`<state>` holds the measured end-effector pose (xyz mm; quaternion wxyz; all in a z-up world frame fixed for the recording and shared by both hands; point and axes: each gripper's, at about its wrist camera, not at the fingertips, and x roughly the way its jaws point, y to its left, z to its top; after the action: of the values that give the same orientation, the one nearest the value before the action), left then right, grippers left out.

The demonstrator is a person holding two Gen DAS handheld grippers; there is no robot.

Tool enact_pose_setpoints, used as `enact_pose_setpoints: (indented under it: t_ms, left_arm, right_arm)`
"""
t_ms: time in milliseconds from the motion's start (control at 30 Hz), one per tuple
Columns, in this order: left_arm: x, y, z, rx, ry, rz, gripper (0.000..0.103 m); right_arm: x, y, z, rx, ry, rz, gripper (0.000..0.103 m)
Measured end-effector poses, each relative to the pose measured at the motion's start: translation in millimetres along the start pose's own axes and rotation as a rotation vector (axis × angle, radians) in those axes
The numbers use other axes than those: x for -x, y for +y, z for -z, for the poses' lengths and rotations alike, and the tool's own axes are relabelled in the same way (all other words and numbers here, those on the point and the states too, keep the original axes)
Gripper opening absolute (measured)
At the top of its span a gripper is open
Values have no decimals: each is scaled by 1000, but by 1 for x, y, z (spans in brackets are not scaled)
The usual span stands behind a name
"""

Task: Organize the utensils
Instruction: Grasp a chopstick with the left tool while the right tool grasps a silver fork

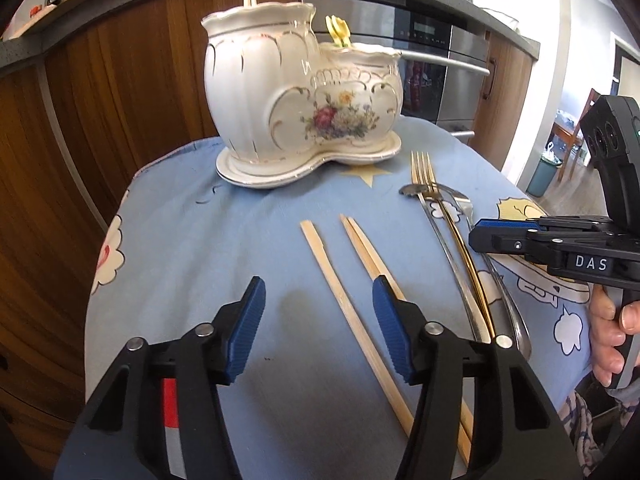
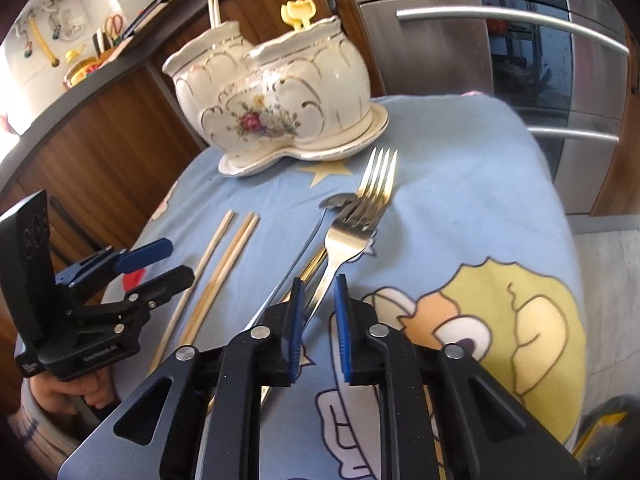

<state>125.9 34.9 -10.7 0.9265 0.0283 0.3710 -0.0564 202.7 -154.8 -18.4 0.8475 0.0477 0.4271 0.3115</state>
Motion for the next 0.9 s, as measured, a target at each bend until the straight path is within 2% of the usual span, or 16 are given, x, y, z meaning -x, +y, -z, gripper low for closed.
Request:
enact_pose_setpoints:
  t_ms: [67, 267, 333, 400, 700, 900]
  left_arm:
    - [-2, 1, 1, 3, 14, 10, 53]
    - [-8, -3, 3, -27, 52, 22, 34]
    - [-8, -1, 2, -21, 58, 20, 19]
    - [-8, 5, 1, -5, 64, 21, 11]
    - [-6, 23, 0, 3, 92, -5, 8]
    - [-9, 28, -7, -27, 151, 25, 8]
  right_arm:
    - [0, 1, -1, 3, 1, 5, 16]
    - [2, -4, -3, 0, 2, -7, 13]
    - [5, -7, -4, -6, -2, -19, 8]
    - [10, -9, -6, -10, -8, -23, 3]
    - [16, -16, -7, 48, 22, 44, 3]
    - [6, -3, -18, 168, 150, 67, 6]
